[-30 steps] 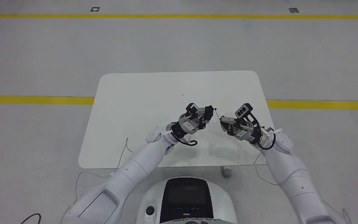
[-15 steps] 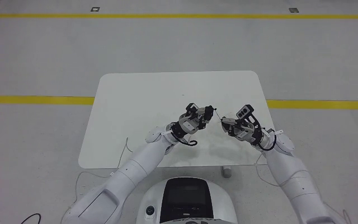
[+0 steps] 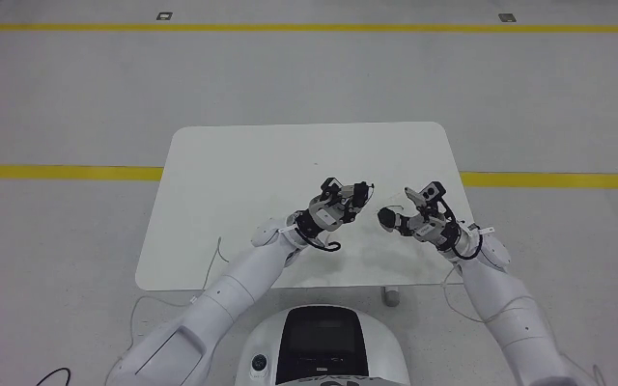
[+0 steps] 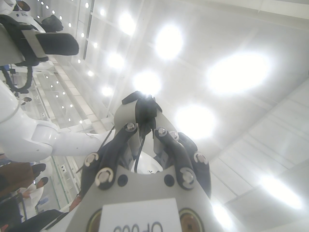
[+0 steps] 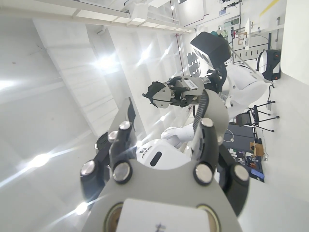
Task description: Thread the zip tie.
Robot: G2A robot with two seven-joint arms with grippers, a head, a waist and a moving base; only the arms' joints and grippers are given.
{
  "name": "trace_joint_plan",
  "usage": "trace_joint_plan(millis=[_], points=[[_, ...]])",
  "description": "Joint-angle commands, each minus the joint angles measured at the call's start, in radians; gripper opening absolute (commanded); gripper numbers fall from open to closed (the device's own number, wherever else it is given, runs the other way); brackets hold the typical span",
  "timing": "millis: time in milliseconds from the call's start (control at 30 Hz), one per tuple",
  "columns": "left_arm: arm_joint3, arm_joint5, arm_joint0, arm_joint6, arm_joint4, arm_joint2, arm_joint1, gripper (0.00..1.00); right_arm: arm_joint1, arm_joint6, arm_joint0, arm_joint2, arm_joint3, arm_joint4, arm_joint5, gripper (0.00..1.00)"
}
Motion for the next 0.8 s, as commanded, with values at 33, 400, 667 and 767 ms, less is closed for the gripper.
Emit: trace_joint_plan(millis=[33,400,667,767], points=[[-0.029,0.005,0.020,0.062,0.008,-0.025,0.008,0.00,0.006,-0.017,-0.025,0.031,-0.038,-0.011,-0.040,1.00],[-0.146,0.072,0.099,0.111,-0.023,-0.119,0.039,0.00,0.017,-0.041,-0.084,0.094,-0.142,-0.051,-0.144,1.00],[-0.146,0.072,0.099,0.111,-0.023,-0.119,0.039,0.00,0.017,-0.041,-0.084,0.094,-0.142,-0.051,-0.144,1.00],[-0.146,0.072,0.099,0.111,-0.023,-0.119,0.039,0.00,0.017,-0.041,-0.084,0.094,-0.142,-0.051,-0.144,1.00]])
